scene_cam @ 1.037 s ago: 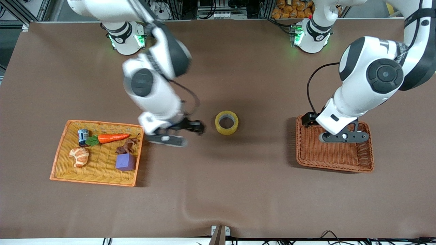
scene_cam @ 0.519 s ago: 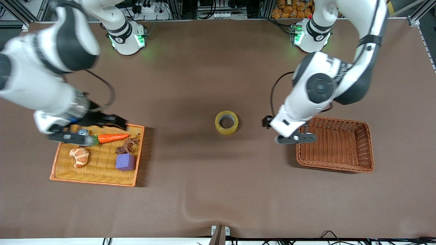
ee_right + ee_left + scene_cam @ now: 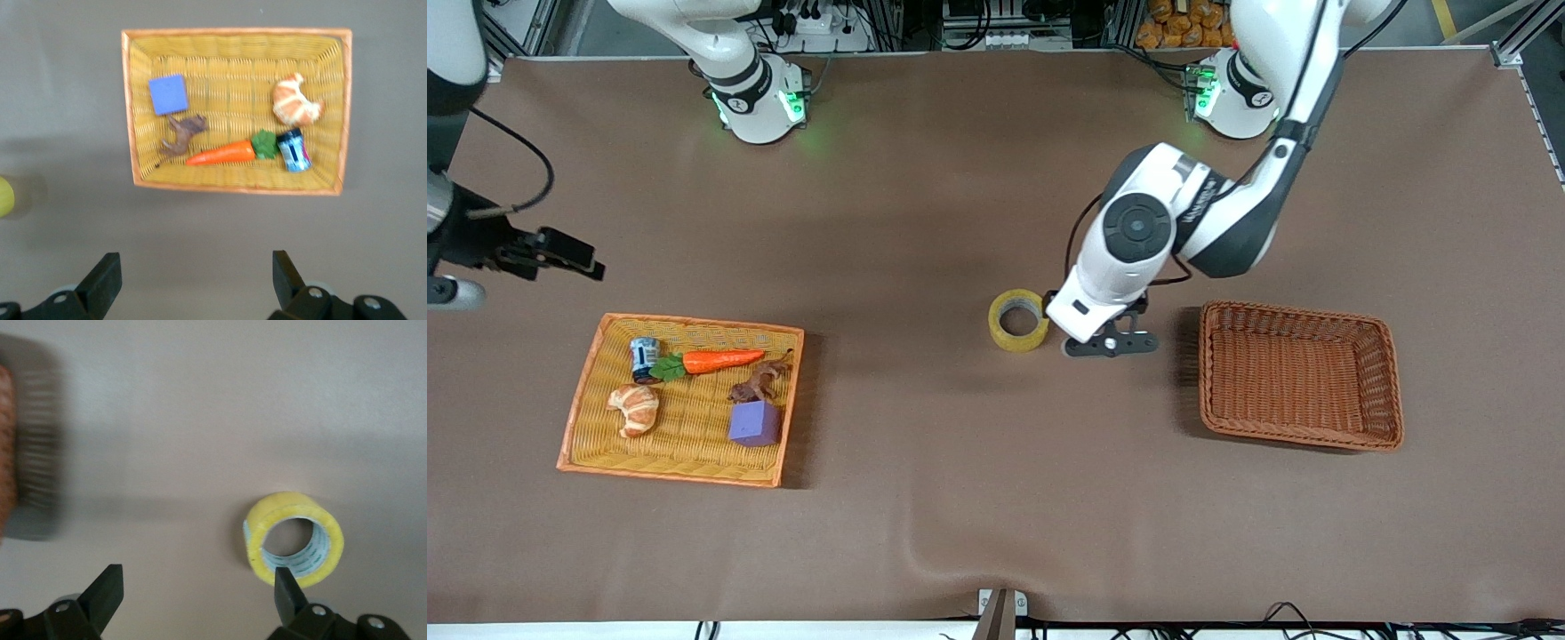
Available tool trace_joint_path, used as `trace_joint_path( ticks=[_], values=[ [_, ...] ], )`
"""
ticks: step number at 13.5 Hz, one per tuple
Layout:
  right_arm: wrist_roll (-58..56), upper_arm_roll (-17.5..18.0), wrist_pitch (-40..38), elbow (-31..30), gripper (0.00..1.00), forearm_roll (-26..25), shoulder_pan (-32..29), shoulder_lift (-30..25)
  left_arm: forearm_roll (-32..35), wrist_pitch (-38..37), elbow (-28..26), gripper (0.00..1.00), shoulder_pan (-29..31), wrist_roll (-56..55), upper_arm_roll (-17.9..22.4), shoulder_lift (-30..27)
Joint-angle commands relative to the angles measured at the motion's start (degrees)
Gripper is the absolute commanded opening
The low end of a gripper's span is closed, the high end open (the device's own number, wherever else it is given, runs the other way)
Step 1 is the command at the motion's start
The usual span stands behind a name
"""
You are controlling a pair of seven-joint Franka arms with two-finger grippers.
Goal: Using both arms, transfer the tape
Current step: 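Lower the left gripper and grasp the tape roll's rim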
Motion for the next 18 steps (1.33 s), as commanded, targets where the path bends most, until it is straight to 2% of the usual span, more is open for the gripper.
trace_joint_path(
  ticks=[1, 3, 5, 9, 14, 18],
  values=[
    [-5.37, 2.16, -1.55, -1.95, 1.00, -6.52, -2.06, -3.31, -0.11, 3.76, 0.85, 1.00, -3.16, -4.05, 0.88, 2.65],
    [-6.72, 0.94, -2.16, -1.77, 1.00, -7.26, -2.06, -3.31, 1.90, 4.99, 1.11, 1.00, -4.75, -5.99, 0.89, 4.67],
    [-6.72, -0.99, -2.70, -1.59, 1.00, -4.20, -1.97, -3.92, 3.76, 7.01, 1.20, 1.00, -5.80, -6.88, 0.71, 6.95],
    [-6.20, -1.00, -3.05, -1.33, 1.00, -3.74, -1.53, -4.37, 4.03, 9.92, 0.94, 1.00, -7.49, -9.61, 0.80, 8.81],
    [-6.37, -0.74, -3.13, 2.36, 1.00, -3.65, -1.26, -3.31, 4.03, 15.27, -4.06, 1.00, -7.48, -9.69, 0.62, 8.54],
    [-6.02, -0.74, -2.78, 2.54, 1.00, -2.86, -1.09, -3.31, 4.11, 17.39, -8.03, 1.00, -7.39, -9.43, 0.80, 8.54]
  ],
)
